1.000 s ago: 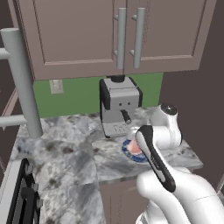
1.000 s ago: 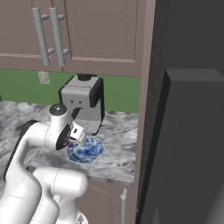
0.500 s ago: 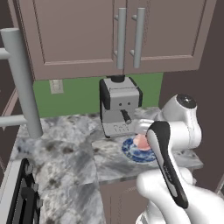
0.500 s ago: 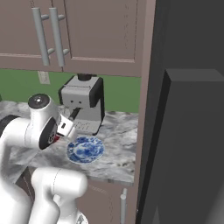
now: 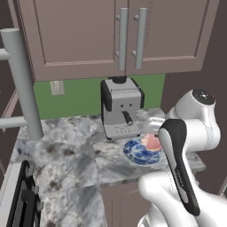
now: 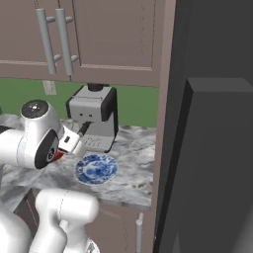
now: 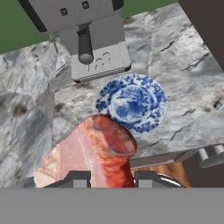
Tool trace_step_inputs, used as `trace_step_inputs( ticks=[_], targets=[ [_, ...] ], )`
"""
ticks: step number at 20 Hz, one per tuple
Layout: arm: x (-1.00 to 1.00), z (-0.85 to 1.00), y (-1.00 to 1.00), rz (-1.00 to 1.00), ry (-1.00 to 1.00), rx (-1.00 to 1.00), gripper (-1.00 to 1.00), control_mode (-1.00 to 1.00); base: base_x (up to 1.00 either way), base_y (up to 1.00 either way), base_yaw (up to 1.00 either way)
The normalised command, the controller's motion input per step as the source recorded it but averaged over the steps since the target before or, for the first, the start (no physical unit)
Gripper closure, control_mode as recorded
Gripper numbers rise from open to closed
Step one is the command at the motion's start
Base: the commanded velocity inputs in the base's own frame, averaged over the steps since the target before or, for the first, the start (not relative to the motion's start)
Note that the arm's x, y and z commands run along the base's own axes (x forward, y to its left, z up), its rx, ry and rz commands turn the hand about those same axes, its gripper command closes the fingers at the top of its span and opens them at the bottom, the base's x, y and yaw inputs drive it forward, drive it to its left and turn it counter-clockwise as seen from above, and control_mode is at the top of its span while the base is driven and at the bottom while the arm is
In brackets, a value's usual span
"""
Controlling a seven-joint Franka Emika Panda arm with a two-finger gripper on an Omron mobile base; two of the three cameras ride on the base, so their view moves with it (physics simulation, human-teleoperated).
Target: Place the steak on the counter behind the older steak on the same shelf of the fridge to maintain FIFO order. Close the fridge door when finished.
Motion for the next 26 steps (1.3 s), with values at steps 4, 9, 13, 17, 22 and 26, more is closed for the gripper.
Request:
trace_step_inputs(
  ticks=[4, 9, 13, 17, 22, 26],
  targets=[
    [-0.01, 0.0, 0.01, 0.0, 0.01, -0.01, 1.0, -1.0, 0.0, 0.0, 0.0],
    [-0.5, 0.0, -0.01, -0.01, -0.05, 0.0, 1.0, -1.0, 0.0, 0.0, 0.0],
    [-0.54, 0.0, 0.0, 0.0, 0.0, 0.0, 1.0, -1.0, 0.0, 0.0, 0.0],
    [-0.2, 0.0, 0.0, 0.0, 0.0, 0.0, 1.0, 1.0, -0.72, 0.0, 0.0],
    [0.0, 0.0, 0.0, 0.0, 0.0, 0.0, 1.0, 1.0, -1.0, -0.01, 0.0],
    [0.0, 0.0, 0.0, 0.0, 0.0, 0.0, 1.0, 1.0, -1.0, 0.0, 0.0]
  ],
)
